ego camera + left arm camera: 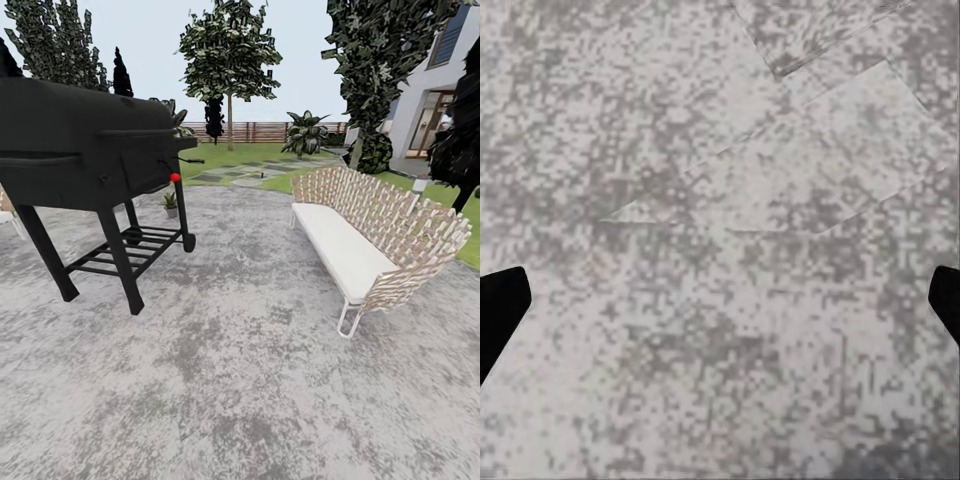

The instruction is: Pick up the pesticide atomizer in the garden and spray insectifuge to fully cover both potted plants in the garden.

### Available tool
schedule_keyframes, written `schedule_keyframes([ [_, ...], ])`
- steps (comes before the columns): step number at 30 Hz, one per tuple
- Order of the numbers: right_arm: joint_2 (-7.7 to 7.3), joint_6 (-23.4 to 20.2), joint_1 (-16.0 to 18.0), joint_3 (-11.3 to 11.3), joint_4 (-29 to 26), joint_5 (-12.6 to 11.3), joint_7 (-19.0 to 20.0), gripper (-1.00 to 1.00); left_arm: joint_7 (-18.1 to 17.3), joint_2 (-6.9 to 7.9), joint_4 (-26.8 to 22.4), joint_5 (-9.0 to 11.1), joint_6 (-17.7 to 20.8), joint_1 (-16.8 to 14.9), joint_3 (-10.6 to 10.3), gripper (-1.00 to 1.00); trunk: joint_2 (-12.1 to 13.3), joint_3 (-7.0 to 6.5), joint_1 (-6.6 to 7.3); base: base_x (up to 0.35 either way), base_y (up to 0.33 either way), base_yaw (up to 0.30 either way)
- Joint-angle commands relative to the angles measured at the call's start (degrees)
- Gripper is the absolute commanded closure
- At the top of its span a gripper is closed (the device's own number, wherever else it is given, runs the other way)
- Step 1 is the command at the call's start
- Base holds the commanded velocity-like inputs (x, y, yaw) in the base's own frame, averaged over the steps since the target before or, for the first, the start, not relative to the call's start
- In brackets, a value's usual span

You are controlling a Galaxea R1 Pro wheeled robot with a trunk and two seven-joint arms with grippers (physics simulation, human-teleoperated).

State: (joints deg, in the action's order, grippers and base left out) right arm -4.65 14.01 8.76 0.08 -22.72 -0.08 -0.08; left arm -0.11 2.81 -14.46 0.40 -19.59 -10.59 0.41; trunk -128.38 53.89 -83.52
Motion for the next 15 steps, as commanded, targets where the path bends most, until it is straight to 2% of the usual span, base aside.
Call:
schedule_keyframes([
  [1, -0.01, 0.18, 0.01, 0.01, 0.04, -0.01, 0.06, -1.00, -0.04, -0.03, 0.05, 0.04, -0.19, -0.04, 0.03, -1.00, -0.02, 0.05, -0.02, 0.337, 0.000, 0.000],
  [15, -0.01, 0.14, 0.02, 0.01, 0.30, -0.01, 0.26, -1.00, -0.06, -0.08, 0.05, 0.11, -0.19, -0.03, 0.01, -1.00, -0.02, 0.05, -0.02, 0.337, 0.000, 0.000],
])
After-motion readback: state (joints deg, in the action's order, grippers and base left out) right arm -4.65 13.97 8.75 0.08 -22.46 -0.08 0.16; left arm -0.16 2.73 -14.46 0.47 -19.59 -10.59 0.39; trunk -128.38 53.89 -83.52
